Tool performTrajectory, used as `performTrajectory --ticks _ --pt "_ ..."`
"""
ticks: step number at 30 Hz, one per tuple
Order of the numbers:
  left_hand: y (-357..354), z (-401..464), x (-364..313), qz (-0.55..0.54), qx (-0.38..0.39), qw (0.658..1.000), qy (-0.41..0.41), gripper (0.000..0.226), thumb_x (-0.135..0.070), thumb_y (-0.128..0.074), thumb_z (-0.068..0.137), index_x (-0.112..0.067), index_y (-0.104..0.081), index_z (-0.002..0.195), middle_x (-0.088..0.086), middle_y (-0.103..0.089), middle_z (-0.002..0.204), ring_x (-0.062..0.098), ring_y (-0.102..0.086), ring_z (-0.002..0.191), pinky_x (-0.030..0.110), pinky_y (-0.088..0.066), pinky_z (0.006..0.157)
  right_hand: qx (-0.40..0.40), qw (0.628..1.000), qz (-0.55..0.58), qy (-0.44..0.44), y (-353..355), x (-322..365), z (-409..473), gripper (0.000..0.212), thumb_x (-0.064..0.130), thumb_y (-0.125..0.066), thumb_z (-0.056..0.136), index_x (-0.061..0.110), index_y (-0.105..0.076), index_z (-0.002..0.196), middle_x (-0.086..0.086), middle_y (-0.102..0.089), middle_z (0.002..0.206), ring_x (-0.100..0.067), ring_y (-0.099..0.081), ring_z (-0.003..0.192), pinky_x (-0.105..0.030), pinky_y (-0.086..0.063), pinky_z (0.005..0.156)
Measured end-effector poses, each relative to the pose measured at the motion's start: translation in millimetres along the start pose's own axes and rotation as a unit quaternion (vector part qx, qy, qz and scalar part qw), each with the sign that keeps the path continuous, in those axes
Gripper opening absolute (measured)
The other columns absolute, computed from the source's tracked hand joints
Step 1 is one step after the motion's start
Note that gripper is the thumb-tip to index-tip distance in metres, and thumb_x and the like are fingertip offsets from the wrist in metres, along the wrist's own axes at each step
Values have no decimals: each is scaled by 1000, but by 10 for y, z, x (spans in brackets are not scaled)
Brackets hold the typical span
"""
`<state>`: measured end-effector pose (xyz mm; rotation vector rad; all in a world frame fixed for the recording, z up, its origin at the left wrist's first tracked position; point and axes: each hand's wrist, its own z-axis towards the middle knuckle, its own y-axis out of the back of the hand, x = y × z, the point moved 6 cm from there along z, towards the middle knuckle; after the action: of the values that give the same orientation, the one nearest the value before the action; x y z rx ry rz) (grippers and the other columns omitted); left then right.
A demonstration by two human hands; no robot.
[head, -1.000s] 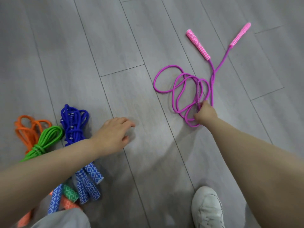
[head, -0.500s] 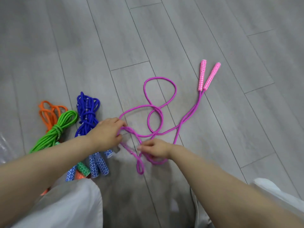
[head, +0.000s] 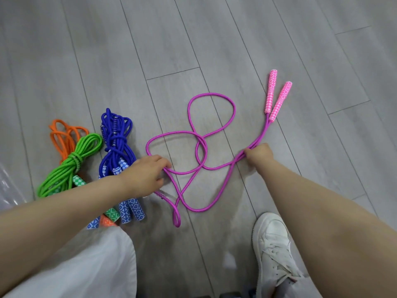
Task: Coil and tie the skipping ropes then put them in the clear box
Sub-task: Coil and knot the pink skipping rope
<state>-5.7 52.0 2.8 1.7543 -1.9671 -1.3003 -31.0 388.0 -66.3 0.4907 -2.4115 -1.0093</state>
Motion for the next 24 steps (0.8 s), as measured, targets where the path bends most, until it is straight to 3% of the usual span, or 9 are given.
performTrajectory --ticks 3,6,11,13,15,17,20,24 --pt "-11 34 -54 3 18 1000 -13 50 -14 -57 90 -24 -45 137 -4 -43 139 17 -41 126 31 -34 104 41 998 -48 28 -160 32 -26 34 27 -58 94 -3 -67 108 -24 -66 112 -35 -61 109 -33 -46 90" --pt "-4 31 -81 3 21 1000 -16 50 -14 -57 90 -24 -45 137 -5 -43 139 16 -41 127 31 -34 105 67 997 20 24 -329 -38 -157 20 25 -63 87 6 -67 86 -18 -66 86 -33 -66 89 -37 -54 84" --pt "195 -106 -134 37 10 999 -38 47 -21 -57 88 -25 -48 134 -4 -46 136 15 -43 126 32 -36 104 5 986 139 97 -108 89 -493 9 19 -56 89 13 -50 86 -12 -63 87 -28 -59 76 -36 -47 71" --pt "399 -205 -210 74 -6 996 -56 47 -21 -57 87 -24 -49 133 -2 -48 135 17 -43 126 34 -37 103 35 968 220 119 68 221 -657 3 14 -50 94 11 -47 95 -12 -59 85 -25 -60 61 -42 -56 67" --pt "683 -318 -301 103 -28 992 -65 46 -21 -57 87 -23 -50 132 -1 -49 135 19 -45 126 36 -38 102 68 953 263 138 328 401 -853 3 12 -45 99 11 -47 99 -9 -50 80 -21 -54 50 -36 -54 55" --pt "1000 -446 -427 112 -53 990 -72 45 -21 -58 87 -22 -51 132 1 -50 133 22 -46 125 38 -37 103 86 948 256 170 670 601 -1087 8 16 -48 99 15 -50 91 -6 -47 73 -19 -45 46 -28 -44 45" --pt "1433 -666 -696 126 -82 985 -83 44 -22 -59 88 -20 -50 132 4 -52 132 24 -47 124 37 -36 104 142 944 208 215 1137 853 -1445 11 23 -57 96 17 -58 87 -4 -45 64 -15 -33 47 -20 -27 42" --pt "1863 -1005 -1165 144 -106 980 -86 44 -21 -56 91 -20 -47 134 4 -52 135 22 -47 124 31 -35 103 185 939 130 257 1698 1082 -2036 21 29 -57 96 9 -61 90 -1 -43 63 -14 -32 48 -22 -26 42"
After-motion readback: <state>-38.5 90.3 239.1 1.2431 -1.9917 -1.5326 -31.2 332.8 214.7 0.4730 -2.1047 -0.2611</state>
